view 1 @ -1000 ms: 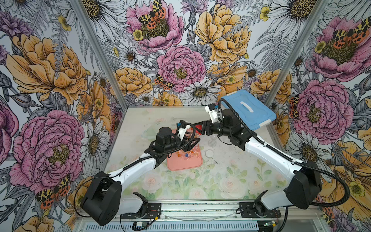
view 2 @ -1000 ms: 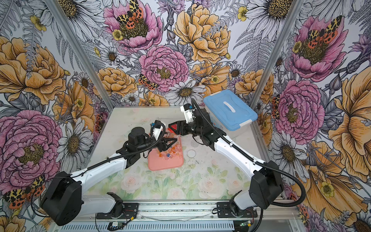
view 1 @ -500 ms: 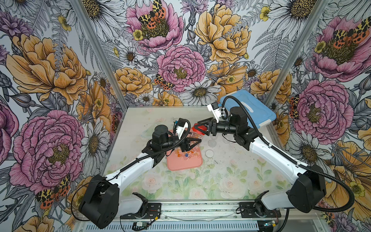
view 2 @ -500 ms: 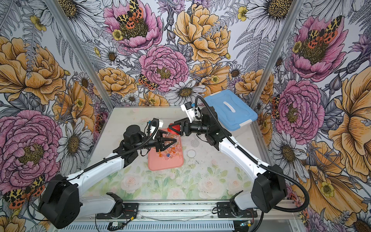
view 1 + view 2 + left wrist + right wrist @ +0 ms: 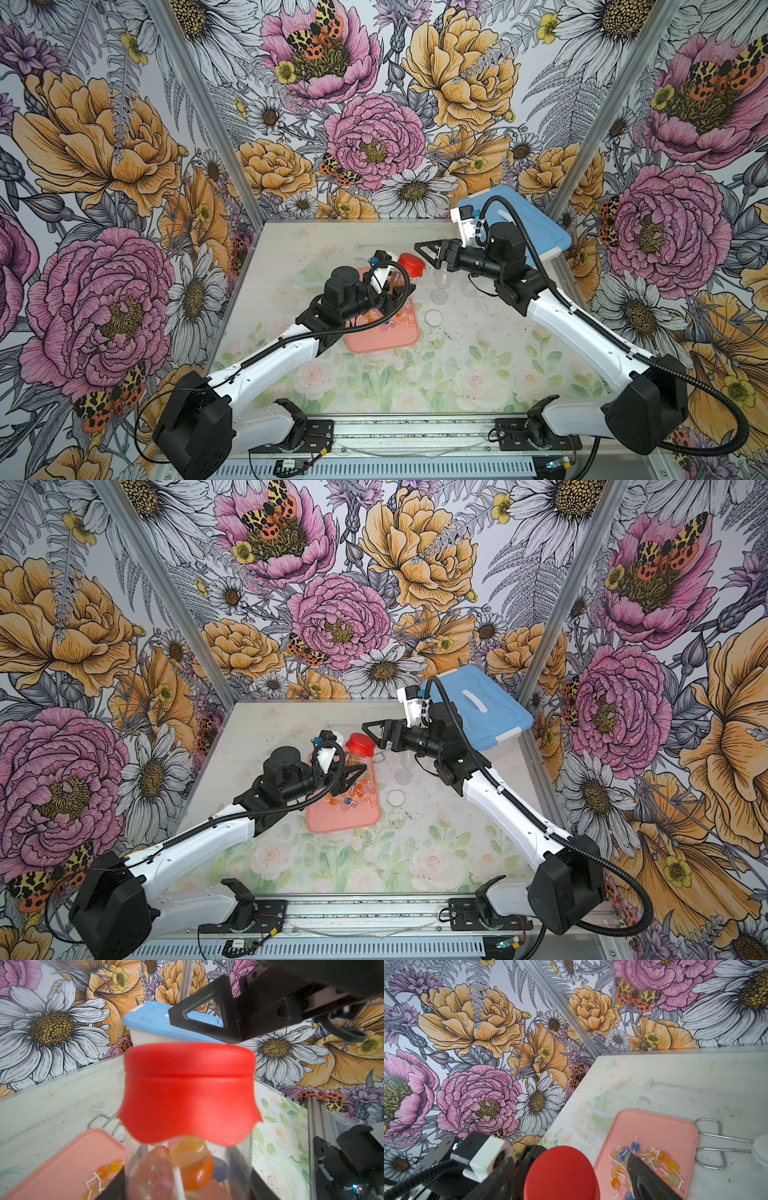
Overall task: Pour the candies out of the jar
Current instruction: Unscrew the lid from the jar.
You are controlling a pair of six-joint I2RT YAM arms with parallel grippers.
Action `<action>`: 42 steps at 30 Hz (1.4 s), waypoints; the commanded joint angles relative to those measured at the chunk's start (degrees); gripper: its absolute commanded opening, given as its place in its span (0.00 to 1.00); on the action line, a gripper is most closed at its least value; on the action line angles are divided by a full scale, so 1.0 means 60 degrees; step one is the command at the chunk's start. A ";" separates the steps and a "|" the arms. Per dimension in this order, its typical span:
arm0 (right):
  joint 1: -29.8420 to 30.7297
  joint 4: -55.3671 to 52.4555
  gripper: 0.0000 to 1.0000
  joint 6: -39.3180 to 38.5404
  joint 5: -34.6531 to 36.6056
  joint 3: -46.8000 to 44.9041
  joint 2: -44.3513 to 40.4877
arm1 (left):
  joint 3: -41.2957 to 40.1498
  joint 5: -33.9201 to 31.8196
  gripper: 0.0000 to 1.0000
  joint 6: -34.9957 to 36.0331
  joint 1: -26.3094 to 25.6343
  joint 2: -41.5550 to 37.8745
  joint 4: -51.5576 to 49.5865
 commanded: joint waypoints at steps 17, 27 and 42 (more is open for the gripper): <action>0.1290 -0.0640 0.74 0.0035 0.2581 -0.0026 0.0681 | 0.0831 -0.3066 0.00 0.1263 -0.1016 0.0500 -0.0676; 0.1382 -0.0593 0.53 0.0170 0.2323 0.0151 0.1121 | 0.1002 -0.3148 0.00 0.1286 -0.1116 0.0561 -0.0735; 0.0608 -0.0032 0.40 -0.1499 -0.3536 0.0355 0.0282 | 0.0494 0.4891 0.00 -0.1238 0.1519 -0.0337 0.2331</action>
